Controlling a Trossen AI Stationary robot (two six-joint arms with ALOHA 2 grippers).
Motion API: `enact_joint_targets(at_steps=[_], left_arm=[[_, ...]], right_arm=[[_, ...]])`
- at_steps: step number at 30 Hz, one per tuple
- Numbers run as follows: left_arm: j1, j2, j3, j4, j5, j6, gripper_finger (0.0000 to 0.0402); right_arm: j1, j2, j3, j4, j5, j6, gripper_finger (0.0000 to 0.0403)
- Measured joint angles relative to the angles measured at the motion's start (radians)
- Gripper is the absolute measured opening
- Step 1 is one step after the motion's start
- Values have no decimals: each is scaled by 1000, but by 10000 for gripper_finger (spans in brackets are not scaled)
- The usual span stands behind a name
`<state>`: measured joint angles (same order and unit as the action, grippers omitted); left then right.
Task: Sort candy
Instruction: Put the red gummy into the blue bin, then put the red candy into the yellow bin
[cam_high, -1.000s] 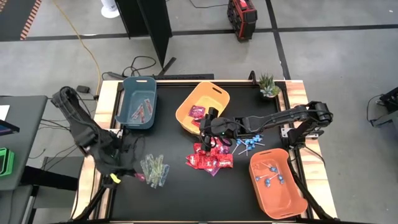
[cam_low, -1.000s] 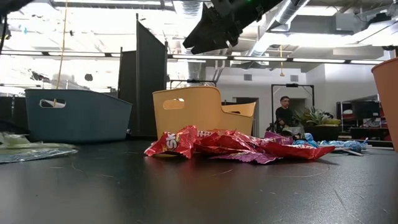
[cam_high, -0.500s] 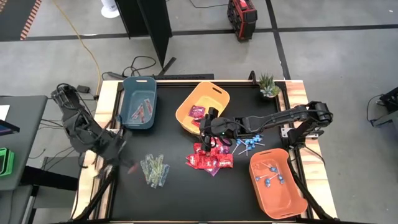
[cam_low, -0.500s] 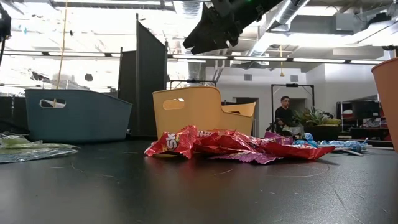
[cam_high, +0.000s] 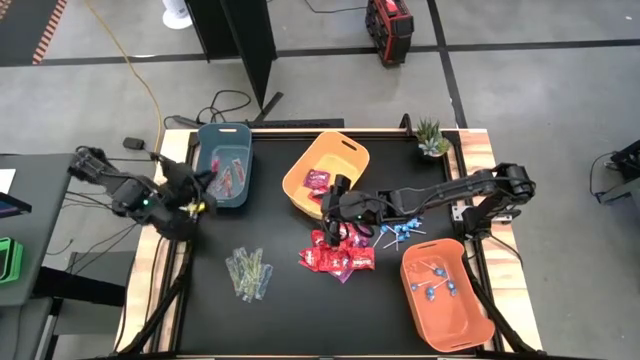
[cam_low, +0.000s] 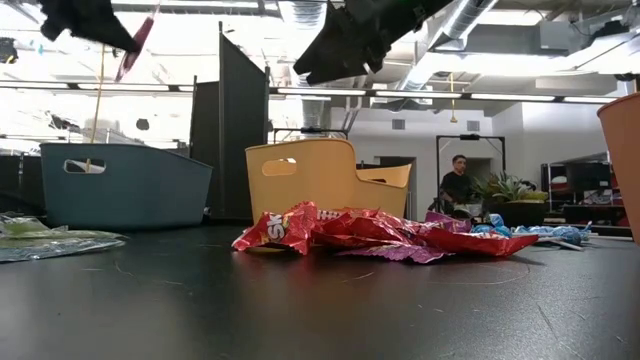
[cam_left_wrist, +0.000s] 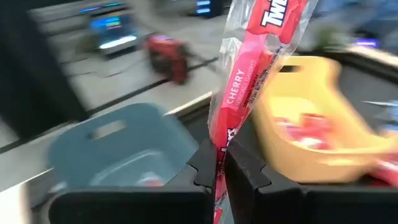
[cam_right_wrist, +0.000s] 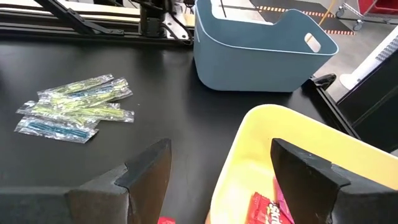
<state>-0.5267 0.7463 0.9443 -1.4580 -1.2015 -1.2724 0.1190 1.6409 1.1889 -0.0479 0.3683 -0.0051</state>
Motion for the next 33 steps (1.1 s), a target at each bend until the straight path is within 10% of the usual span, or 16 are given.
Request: enact_joint_targets(at_steps=[7,20,33], left_arm=[[171,36,0,-52,63,53,51],[400,133,0,-30,159,192,254],[257,161,0,595,187,698,269]], right_arm=[[50,0,0,-29,-3,-3,291],[157,0,0,-186,-4,218,291],[174,31,-46,-486,105,536,290]])
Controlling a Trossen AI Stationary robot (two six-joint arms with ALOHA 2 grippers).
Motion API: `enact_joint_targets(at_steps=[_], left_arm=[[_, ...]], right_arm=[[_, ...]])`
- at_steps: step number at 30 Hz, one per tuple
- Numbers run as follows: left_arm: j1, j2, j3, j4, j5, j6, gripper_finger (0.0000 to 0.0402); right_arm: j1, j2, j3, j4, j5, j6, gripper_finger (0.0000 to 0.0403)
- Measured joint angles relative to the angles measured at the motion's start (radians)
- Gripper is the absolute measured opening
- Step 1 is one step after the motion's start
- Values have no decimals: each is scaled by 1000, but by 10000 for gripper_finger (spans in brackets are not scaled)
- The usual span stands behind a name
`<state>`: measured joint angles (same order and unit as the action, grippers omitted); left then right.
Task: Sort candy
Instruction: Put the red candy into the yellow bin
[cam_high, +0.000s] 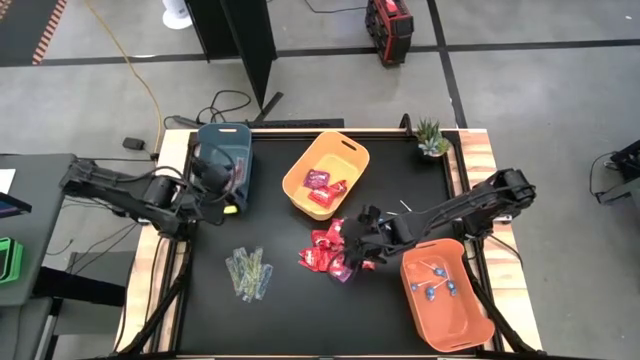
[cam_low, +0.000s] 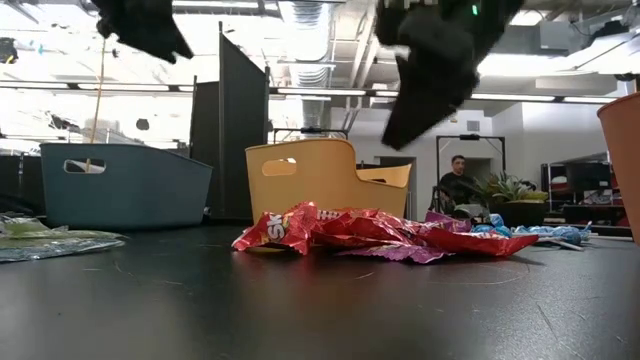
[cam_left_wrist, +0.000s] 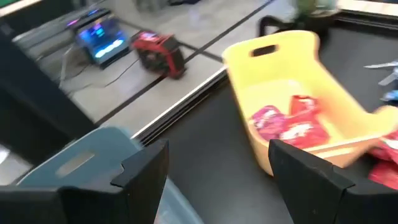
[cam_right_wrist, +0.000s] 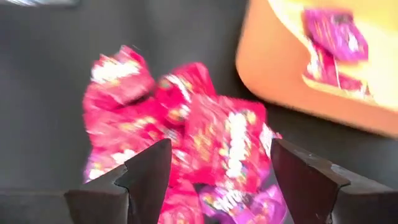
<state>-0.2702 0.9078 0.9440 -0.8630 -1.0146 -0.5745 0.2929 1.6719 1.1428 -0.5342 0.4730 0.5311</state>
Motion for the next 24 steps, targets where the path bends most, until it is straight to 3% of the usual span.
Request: enact_joint_targets(at_steps=[7,14,17,24], left_arm=[[-97,84,0,22,-4,-4,269],[-224,108,0,12,-91,-60,270],[-262,106,0,-14,-116,-98,270],[-299,106,0,-183,-143,-281,270]], right_arm=[[-55,120,-19,29,-14,5,290],[-93,195,-17,64,-54,-5,275],[-94,198,-18,64,-78,-22,226],[-71,166,-18,68,-83,-77,26]])
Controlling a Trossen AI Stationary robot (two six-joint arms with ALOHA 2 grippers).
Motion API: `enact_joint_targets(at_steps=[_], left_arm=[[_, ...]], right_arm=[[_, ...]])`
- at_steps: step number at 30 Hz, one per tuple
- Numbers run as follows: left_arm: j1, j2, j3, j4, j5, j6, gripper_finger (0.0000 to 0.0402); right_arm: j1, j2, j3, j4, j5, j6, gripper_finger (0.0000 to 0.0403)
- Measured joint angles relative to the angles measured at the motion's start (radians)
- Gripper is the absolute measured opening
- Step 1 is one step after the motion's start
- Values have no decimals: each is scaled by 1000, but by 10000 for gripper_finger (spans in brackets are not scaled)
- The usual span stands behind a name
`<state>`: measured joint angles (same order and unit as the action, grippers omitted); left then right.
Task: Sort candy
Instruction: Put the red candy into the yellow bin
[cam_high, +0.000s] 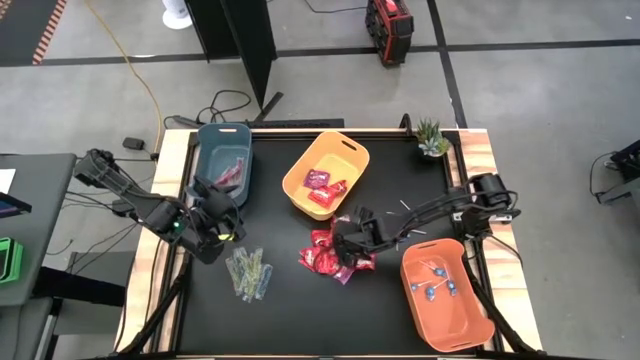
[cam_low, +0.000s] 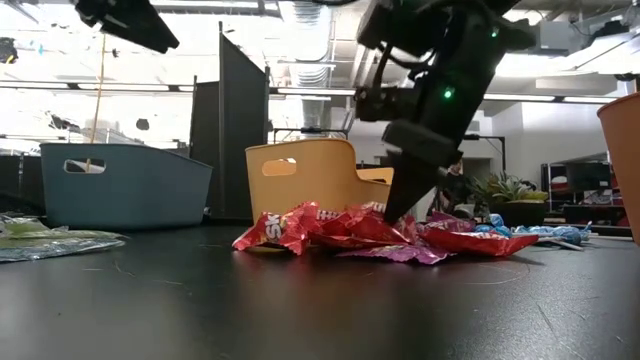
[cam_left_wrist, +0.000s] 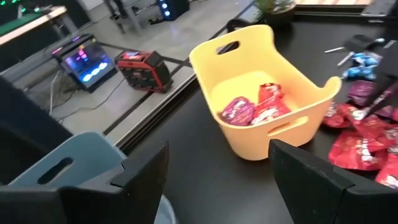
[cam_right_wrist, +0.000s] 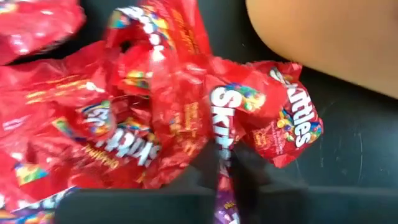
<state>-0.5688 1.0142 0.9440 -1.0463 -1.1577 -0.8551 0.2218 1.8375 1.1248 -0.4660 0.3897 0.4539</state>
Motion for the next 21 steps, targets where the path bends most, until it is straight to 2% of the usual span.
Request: enact_joint_targets(at_steps=[4,12,15,19,21], left_arm=[[-18,0,-14,-90,-17,-137,270],[-63,0,-176,-43,-20,-287,270],[-78,0,-234,-11,-19,-334,270],[-71,0,-254,19,-19,-316,270],[-68,-1,-254,36,-21,-297,270]], right_arm=[[18,-47,-1,0,-2,-22,17],[84,-268,-1,72,-7,-159,4],[118,-367,-1,156,-122,-268,2],[167,-474,-1,262,-352,-461,1],[190,-512,-1,282,-416,-532,1]])
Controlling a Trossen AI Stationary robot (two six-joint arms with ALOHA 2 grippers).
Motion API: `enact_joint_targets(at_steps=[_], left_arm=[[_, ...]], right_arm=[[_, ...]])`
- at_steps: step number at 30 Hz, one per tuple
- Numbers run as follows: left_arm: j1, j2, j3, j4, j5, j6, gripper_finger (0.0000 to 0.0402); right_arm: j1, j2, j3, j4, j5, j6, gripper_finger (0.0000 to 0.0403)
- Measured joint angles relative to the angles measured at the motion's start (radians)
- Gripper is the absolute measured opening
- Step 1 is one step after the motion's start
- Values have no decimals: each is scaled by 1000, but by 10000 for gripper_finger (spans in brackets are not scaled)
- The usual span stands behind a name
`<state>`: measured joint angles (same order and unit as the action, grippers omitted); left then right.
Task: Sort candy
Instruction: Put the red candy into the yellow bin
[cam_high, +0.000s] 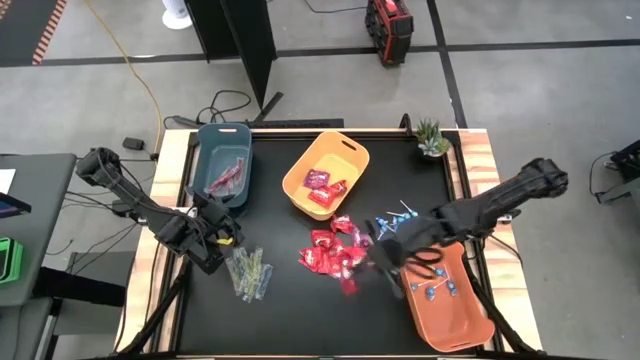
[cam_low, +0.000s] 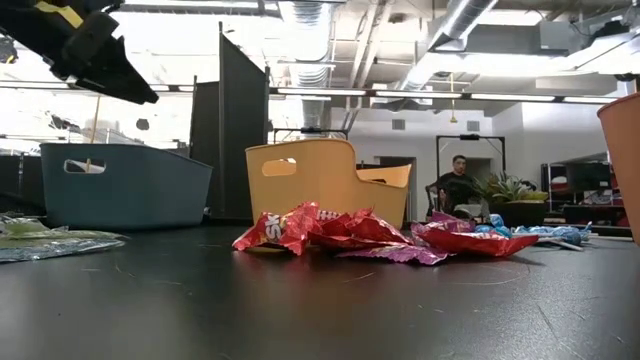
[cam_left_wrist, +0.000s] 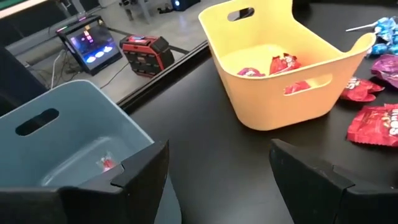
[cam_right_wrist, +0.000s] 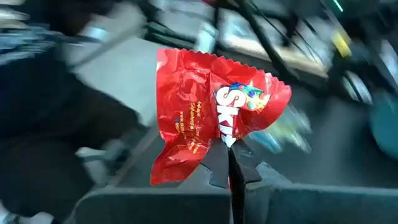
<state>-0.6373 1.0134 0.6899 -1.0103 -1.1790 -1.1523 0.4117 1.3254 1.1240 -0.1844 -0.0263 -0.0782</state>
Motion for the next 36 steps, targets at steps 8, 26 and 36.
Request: enact_joint_targets(at_steps=[8,26,36], left_arm=[[0,0,0,111,-5,141,270],[0,0,0,201,-14,230,270],[0,0,0,273,-18,277,270]], right_arm=[[-7,-29,0,6,115,25,1],[-333,74,1,42,733,263,2],[-495,144,0,53,558,304,163]])
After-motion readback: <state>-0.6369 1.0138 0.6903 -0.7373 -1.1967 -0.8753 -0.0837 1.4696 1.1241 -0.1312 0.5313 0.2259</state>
